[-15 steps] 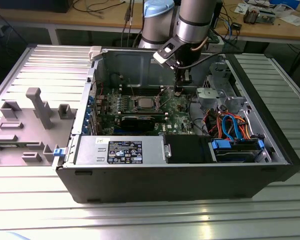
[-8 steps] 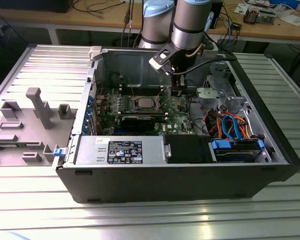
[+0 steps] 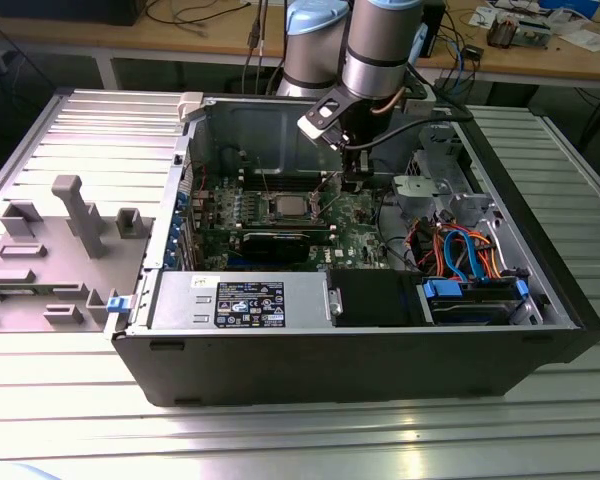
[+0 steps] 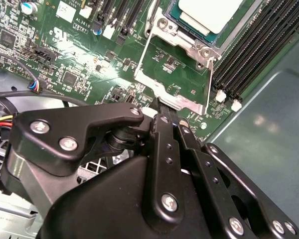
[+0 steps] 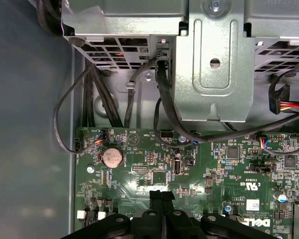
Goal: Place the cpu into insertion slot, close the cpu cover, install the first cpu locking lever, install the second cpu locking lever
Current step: 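Close the cpu cover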
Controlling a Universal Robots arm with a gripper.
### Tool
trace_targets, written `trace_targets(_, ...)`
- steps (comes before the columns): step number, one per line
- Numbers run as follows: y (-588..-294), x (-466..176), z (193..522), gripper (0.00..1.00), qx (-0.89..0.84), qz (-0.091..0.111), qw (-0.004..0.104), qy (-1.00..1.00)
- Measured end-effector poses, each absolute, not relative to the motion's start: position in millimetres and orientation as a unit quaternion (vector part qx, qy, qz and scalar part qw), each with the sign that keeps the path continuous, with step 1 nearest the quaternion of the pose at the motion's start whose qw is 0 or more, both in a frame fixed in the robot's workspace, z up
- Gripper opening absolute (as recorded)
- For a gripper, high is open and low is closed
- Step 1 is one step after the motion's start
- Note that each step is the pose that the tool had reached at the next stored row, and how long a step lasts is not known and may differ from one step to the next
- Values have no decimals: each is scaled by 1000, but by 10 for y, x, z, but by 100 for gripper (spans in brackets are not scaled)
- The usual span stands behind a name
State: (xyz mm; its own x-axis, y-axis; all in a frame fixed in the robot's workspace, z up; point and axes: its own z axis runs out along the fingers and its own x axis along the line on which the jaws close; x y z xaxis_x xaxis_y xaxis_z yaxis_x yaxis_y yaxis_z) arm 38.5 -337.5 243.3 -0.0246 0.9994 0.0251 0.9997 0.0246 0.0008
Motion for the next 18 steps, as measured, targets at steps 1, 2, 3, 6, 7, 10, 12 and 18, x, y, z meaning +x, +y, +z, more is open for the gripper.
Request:
trace_targets(1,-3375,384,2433,11,-698,-9,9,-716)
trace_targets(2,-3375,384,2433,11,-698,-9,9,-716)
trace_targets(3,-3375,384,2433,11,-698,-9,9,-716)
trace_targets(6,-3375,380,2433,11,-698,-9,9,-716)
trace_targets(7,-3375,377,2433,11,-698,-9,9,-716)
trace_targets(10,-3375,370,2433,11,-698,-9,9,-716)
trace_targets(12,-3375,361,2433,11,-698,-9,9,-716)
trace_targets(18,-3375,349,2433,11,-698,-9,9,-716)
